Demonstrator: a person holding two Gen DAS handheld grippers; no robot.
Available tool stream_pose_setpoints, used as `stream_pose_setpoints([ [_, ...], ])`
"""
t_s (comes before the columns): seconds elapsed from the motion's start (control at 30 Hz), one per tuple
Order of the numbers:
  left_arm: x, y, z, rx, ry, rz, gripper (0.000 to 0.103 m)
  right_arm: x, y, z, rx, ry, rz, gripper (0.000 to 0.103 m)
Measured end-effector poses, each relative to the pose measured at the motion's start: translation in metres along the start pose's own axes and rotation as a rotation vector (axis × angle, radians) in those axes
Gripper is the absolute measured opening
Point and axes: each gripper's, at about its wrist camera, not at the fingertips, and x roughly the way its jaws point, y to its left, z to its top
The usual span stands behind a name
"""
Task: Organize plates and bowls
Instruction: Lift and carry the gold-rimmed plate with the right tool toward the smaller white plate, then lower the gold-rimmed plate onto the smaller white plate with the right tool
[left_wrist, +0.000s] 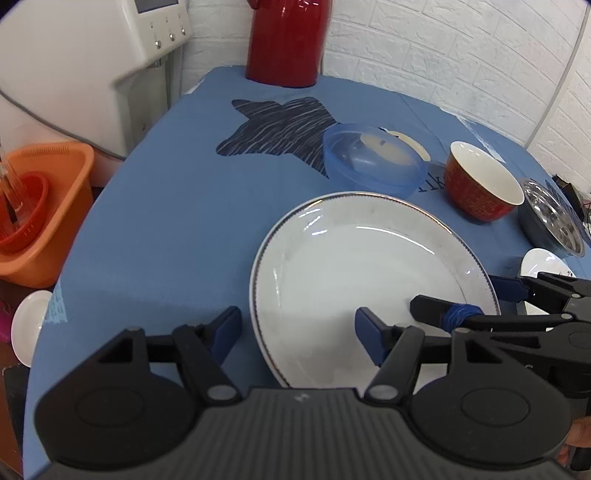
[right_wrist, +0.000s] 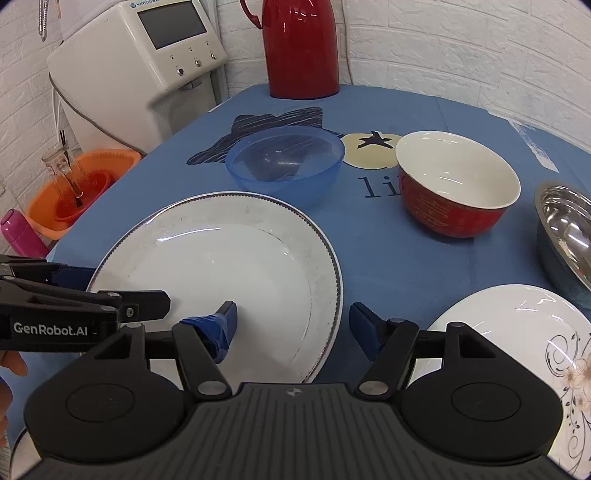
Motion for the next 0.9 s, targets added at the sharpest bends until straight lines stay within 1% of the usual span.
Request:
stream_pose_setpoints([
  [0.03,0.000,-0.001,-0.001,0.005,-0.003,0.007,0.061,-0.001,0.001,-0.002,-0.009,-0.010,0.014,0.049],
  [0.07,0.000,-0.003,-0.002,0.016,-0.008,0.016,0.051,-0.002,0.002,-0.003,-0.020,-0.017,0.037,0.047],
  [0.1,-0.001,-0.005,-0.002,0.027,-0.015,0.027,0.041,-0.002,0.003,-0.004,-0.031,-0.021,0.035,0.045],
  [0.17,-0.002,-0.003,-0.001,0.016,-0.015,0.024,0.036,-0.003,0.002,-0.005,-0.029,-0.031,0.036,0.042],
  [0.2,-0.002,-0.002,-0.001,0.012,-0.016,0.022,0.033,-0.004,0.001,-0.005,-0.024,-0.035,0.035,0.039],
  [0.23,-0.002,-0.001,-0.001,0.009,-0.016,0.020,0.032,-0.004,0.000,-0.005,-0.017,-0.035,0.035,0.038],
  [0.4,-0.005,-0.001,-0.003,0.015,-0.013,0.026,0.032,-0.006,0.000,-0.005,0.035,-0.027,0.049,0.038],
  [0.5,-0.009,-0.002,-0.002,0.026,-0.024,0.044,0.032,-0.008,0.002,-0.006,0.051,-0.025,0.056,0.038],
  [0.6,-0.017,-0.005,0.000,0.051,-0.056,0.068,0.032,-0.011,0.007,-0.005,0.046,-0.033,0.052,0.039],
  [0.67,-0.022,-0.005,0.001,0.054,-0.065,0.068,0.032,-0.015,0.009,-0.004,0.044,-0.050,0.054,0.040],
  [0.73,-0.024,-0.005,0.000,0.053,-0.063,0.068,0.032,-0.017,0.010,-0.005,0.042,-0.054,0.053,0.040],
  [0.9,-0.037,-0.007,-0.008,0.058,-0.087,0.071,0.032,-0.026,0.015,-0.012,0.041,-0.067,0.054,0.042],
])
